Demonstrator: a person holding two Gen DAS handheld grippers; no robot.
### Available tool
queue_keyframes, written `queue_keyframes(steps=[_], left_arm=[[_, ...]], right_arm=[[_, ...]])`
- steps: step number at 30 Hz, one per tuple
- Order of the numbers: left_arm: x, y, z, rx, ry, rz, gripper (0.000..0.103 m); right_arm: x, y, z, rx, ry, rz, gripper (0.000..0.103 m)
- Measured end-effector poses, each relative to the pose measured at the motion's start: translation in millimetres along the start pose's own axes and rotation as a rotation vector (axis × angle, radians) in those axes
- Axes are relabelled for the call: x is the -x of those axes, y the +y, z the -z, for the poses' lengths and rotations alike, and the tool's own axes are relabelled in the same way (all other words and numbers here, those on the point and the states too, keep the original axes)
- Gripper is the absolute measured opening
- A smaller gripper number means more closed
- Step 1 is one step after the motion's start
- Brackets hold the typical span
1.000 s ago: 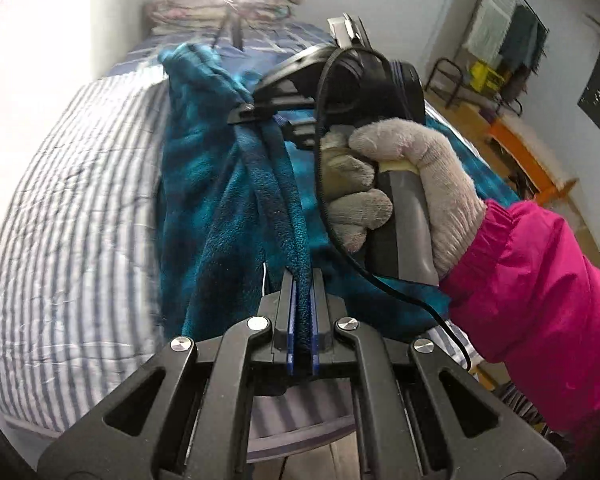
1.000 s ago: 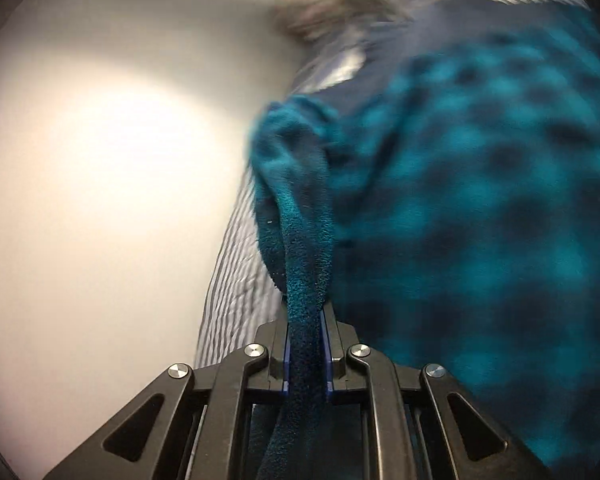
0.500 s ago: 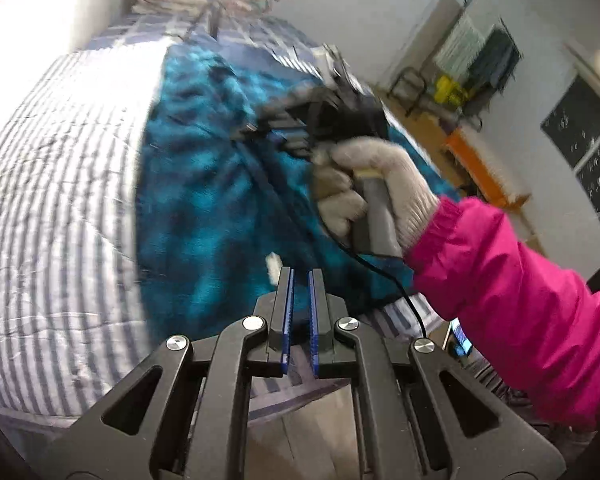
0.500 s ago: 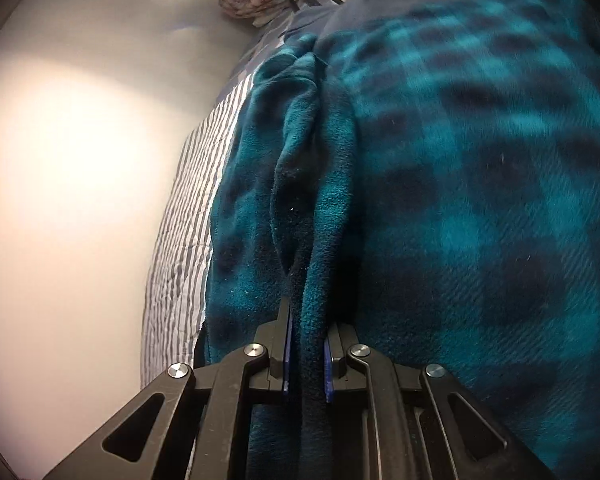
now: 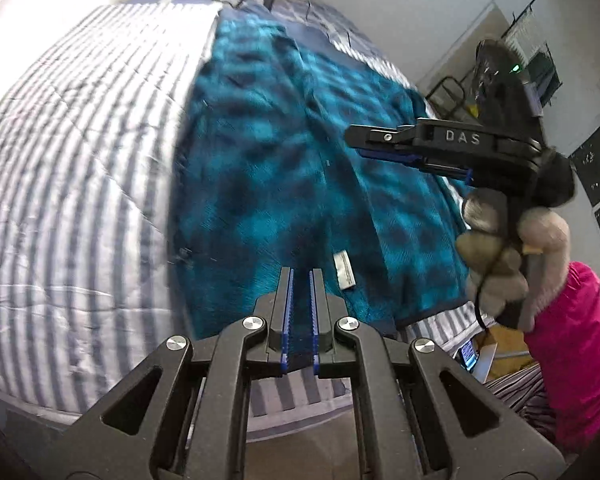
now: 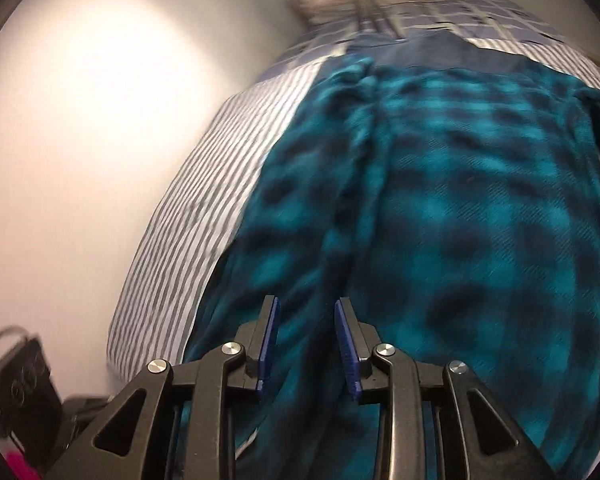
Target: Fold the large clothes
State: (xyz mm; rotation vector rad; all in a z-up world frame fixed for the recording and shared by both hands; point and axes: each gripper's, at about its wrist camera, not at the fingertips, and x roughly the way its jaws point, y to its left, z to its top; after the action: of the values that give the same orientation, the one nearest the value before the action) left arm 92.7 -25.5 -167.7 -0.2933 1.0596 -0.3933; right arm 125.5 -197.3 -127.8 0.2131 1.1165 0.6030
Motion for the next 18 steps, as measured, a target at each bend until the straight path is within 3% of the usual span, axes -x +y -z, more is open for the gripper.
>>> queue_keyframes(steps=[3, 7, 8, 9, 10, 14, 16, 18], left_arm=[[-23, 1, 4, 0.043, 0.060, 0.033, 0.003], [-26, 3, 9, 0.111, 0.070, 0.056, 0.005], [-24, 4, 10, 0.134, 0.072, 0.077, 0.016], [-22, 4, 12, 0.147, 0.061, 0.095, 0.035], [-19, 1, 13, 0.137, 0.046, 0.094, 0.041], [-25, -23, 19, 0.018, 0.052, 0.060, 0.041], [-32, -33, 23, -0.034, 0.060, -0.003, 0.040], [-39, -35, 27, -0.039, 0.074, -0.022, 0.028]], right_arm=[[-11, -4, 18, 0.040, 0.037, 0.029, 0.031], [-23, -23, 27, -0.032, 0.057, 0.027, 0.030], [-21, -26, 26, -0.044, 0.051, 0.019, 0.030], [-20, -27, 24, -0.044, 0.048, 0.020, 0.034], [-18, -29, 20, -0.040, 0.038, 0.031, 0.040], [-8, -31, -3, -0.044, -0.012, 0.045, 0.044], [-7, -30, -17, -0.046, -0.026, 0.044, 0.044], [-13, -29, -31, -0.046, -0.023, 0.043, 0.044]])
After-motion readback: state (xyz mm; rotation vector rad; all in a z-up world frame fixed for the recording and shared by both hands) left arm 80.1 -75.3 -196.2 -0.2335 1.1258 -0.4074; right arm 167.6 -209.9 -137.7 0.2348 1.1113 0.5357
